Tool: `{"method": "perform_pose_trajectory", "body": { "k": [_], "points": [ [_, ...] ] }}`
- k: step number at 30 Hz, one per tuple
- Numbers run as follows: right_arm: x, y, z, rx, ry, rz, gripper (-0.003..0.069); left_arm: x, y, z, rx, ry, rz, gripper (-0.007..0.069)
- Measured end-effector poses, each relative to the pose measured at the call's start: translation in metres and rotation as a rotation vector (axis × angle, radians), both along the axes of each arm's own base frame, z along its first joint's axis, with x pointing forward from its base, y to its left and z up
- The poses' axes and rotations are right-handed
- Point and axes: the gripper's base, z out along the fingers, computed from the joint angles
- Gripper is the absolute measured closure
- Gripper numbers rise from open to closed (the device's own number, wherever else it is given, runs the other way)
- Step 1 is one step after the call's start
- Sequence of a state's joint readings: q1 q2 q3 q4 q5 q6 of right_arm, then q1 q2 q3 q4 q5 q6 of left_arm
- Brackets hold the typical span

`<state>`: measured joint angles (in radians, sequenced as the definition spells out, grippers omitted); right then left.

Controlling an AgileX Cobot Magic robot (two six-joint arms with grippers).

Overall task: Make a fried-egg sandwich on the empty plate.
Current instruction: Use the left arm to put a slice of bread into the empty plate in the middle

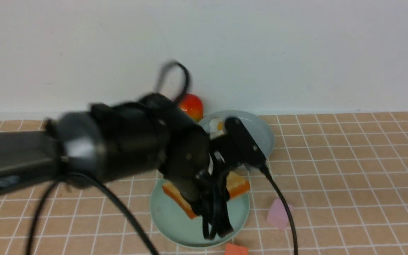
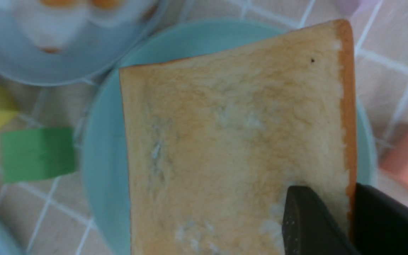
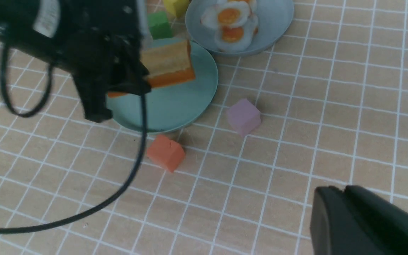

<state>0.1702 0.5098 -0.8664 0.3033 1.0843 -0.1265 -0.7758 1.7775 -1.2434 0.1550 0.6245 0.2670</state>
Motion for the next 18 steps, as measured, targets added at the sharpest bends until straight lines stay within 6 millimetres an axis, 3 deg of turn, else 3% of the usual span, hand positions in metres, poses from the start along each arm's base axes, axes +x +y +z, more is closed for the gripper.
{"method": "perform_pose_trajectory", "body": {
  "k": [5, 14, 17, 18],
  "points": [
    [-0.003, 0.002, -0.002, 0.012, 0.045, 0.025, 0.0595, 0.008, -0.005, -0.028, 0.065, 0.005, -0.025, 0.0466],
    [-0.006, 0.003, -0.004, -0.002, 0.076, 0.051, 0.0592, 0.009, -0.005, -0.035, 0.089, 0.010, -0.033, 0.0463],
    [-0.007, 0.003, -0.004, -0.003, 0.076, 0.052, 0.0589, 0.008, -0.004, -0.035, 0.108, 0.028, -0.027, 0.0394],
    [-0.007, 0.003, -0.004, -0.004, 0.077, 0.053, 0.0585, 0.007, -0.003, -0.035, 0.113, 0.037, -0.021, 0.0335]
  ]
}}
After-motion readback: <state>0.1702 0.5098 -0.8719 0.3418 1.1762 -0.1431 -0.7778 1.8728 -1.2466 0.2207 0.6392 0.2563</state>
